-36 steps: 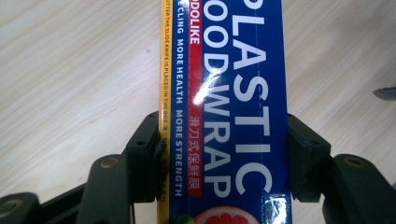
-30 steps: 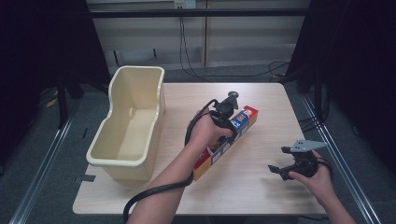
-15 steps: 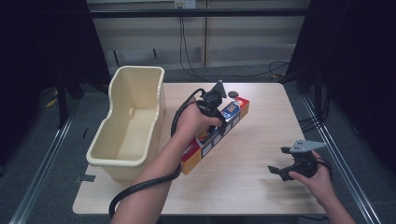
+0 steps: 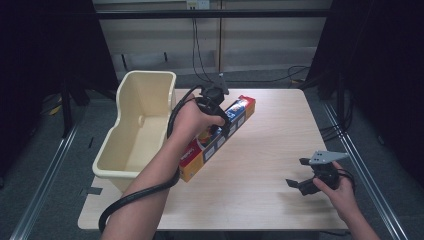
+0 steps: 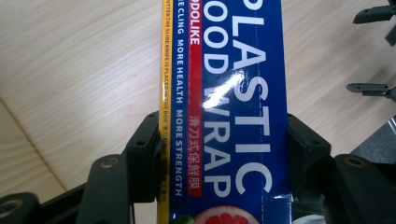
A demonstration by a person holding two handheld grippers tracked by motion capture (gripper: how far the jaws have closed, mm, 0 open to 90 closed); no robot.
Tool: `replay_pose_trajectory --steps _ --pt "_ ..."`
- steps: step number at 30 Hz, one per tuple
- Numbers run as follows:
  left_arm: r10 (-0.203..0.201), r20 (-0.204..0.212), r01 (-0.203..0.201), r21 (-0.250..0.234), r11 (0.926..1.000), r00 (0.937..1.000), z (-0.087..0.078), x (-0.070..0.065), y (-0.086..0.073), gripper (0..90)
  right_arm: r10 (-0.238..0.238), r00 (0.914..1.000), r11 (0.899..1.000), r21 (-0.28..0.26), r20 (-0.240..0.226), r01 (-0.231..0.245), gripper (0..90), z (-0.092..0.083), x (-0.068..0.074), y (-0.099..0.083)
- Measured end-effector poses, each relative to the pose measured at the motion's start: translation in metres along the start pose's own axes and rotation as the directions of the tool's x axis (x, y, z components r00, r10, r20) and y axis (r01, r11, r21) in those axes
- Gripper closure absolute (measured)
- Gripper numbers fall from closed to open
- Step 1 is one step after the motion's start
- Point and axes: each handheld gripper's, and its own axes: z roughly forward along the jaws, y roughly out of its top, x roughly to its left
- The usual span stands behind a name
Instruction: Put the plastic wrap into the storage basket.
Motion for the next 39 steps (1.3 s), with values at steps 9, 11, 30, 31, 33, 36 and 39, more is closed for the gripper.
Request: replay_pose_trajectory --steps 9,11,30,31,33,36,39 --pt "-0.038 -0.016 0.038 0.0 0.9993 0.9991 -0.023 0.013 -0.005 40.6 -0.008 1.0 1.0 0.004 -0.001 0.008 1.9 0.0 0.0 0.0" --pt "-0.048 -0.02 0.048 -0.005 0.9988 0.9986 -0.028 0.015 -0.007 40.6 -0.008 0.9999 1.0 0.003 -0.006 0.008 1.9 0.0 0.001 0.001" --pt "-0.113 -0.039 0.113 -0.02 0.9934 0.9928 -0.062 0.044 -0.027 40.5 -0.008 0.9999 1.0 0.009 -0.009 0.008 1.9 0.0 0.001 0.0" --pt "-0.122 -0.035 0.121 -0.024 0.9924 0.9919 -0.063 0.045 -0.028 40.6 -0.008 0.9999 1.0 0.009 -0.008 0.008 1.9 0.0 0.001 0.0" --pt "-0.125 -0.041 0.124 -0.017 0.9921 0.9913 -0.066 0.048 -0.03 40.5 -0.006 0.9999 1.0 0.007 -0.012 0.006 1.9 0.0 0.001 0.001" --pt "-0.135 -0.044 0.134 -0.016 0.9908 0.9899 -0.068 0.05 -0.033 40.6 -0.011 0.9999 1.0 0.005 -0.011 0.011 1.9 0.0 0.001 0.0" --pt "-0.141 -0.043 0.14 -0.02 0.9899 0.9891 -0.072 0.053 -0.035 40.6 -0.01 0.9999 1.0 0.005 -0.009 0.01 1.9 0.0 0.001 0.001"
